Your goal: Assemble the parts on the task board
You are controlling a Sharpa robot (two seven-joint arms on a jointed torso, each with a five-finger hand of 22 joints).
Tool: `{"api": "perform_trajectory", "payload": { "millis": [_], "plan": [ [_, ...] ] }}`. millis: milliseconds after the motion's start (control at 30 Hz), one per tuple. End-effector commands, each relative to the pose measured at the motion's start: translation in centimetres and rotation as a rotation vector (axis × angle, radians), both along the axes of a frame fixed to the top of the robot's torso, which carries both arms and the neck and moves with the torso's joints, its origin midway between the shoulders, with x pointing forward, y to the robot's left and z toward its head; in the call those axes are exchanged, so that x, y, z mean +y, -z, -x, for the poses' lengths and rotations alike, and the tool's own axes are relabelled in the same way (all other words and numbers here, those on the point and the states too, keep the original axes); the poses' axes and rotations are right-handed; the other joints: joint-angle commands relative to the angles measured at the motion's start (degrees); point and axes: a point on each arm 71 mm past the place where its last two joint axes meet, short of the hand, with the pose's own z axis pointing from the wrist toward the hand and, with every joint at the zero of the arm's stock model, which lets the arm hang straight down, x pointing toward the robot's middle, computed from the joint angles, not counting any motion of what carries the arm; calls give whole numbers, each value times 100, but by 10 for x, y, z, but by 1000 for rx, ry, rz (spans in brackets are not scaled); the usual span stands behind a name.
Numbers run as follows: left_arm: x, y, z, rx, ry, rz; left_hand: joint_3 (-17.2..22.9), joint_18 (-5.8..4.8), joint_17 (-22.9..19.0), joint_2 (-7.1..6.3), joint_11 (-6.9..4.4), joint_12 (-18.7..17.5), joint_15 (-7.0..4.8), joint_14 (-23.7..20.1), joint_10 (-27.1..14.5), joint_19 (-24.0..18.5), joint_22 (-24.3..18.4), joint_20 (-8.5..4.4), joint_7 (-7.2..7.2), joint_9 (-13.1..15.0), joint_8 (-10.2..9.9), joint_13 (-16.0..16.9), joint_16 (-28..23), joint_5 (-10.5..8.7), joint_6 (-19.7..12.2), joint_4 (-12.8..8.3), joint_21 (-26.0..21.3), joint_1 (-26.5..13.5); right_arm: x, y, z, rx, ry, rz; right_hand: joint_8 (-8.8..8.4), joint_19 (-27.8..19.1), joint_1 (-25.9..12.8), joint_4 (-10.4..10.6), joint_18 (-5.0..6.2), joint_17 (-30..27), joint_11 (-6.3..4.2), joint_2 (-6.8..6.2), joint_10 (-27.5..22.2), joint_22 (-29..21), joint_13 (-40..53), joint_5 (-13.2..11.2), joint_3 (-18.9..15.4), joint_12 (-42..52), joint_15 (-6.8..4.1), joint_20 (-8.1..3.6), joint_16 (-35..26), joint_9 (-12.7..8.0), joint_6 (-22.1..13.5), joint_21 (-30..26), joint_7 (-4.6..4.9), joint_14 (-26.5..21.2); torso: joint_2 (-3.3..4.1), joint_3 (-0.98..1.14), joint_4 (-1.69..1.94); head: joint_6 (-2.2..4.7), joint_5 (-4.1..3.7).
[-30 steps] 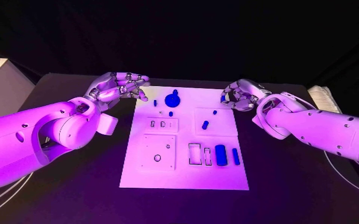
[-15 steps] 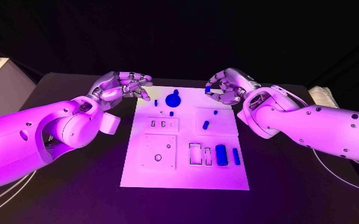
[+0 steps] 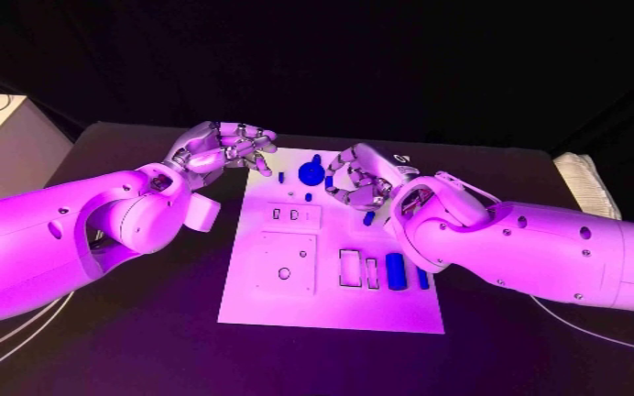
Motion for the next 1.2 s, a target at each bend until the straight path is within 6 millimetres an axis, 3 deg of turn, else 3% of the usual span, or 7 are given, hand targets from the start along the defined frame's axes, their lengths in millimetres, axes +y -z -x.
{"api": "perform_trajectory", "payload": {
  "millis": [33,167,367,533,700,1200],
  "plan": [
    [-3,0,0,-2,11,-13,35,73,44,13,0,33,-8,66,42,25,37,-29,-17,11,32,20,84,-20,22,5,65,-69,11,5,4,-13,2,60,78,456,-39,-3,-30,1478,-4,10,8,1218,689,-25,16,9,-53,-38,19,115,68,-6,-38,590,1,0,6,-16,-12],
    [-3,1,0,0,14,-28,56,72,189,5,-15,90,-32,123,12,107,152,-62,-27,30,68,61,341,-19,-1,3,268,-97,24,14,8,-8,-14,82,81,455,-56,0,-30,1473,-3,0,7,1216,686,-23,11,6,-53,-38,16,117,62,-9,-37,589,2,-5,5,-20,-1],
    [-3,2,0,5,11,-43,100,72,576,-21,-36,163,-72,239,-37,221,394,-110,-46,64,125,115,983,-21,-41,30,678,-157,38,24,12,-11,-26,101,94,451,-115,12,-27,1468,-2,-31,6,1207,685,-31,-9,1,-51,-39,14,123,48,-20,-36,588,22,6,-2,-37,14],
    [-3,2,-1,9,6,-53,129,73,729,-38,-45,227,-80,234,-28,218,516,-117,-49,82,152,155,1254,-23,-75,30,877,-170,44,31,12,-14,-26,113,99,446,-187,31,-23,1462,3,-76,0,1197,678,-57,-37,-11,-48,-38,11,125,17,-32,-29,587,20,-2,7,-74,18],
    [-3,3,-1,13,1,-60,112,76,930,-42,-66,490,-94,219,-19,215,686,-130,-53,117,218,311,1625,-28,-125,7,1153,-174,49,39,14,-8,-26,124,102,445,-210,37,-23,1458,6,-91,1,1194,681,-66,-47,-9,-47,-38,9,126,10,-36,-27,586,19,5,11,-95,32],
    [-3,4,-1,20,2,-66,108,75,1001,-40,-66,636,-94,170,-100,167,768,-130,-52,137,261,404,1771,-24,-163,6,1280,-183,57,49,15,-7,-31,148,108,442,-240,45,-20,1455,8,-113,-5,1186,673,-76,-61,-19,-46,-37,7,127,2,-45,-25,585,12,-3,1,-130,52]
  ]
}}
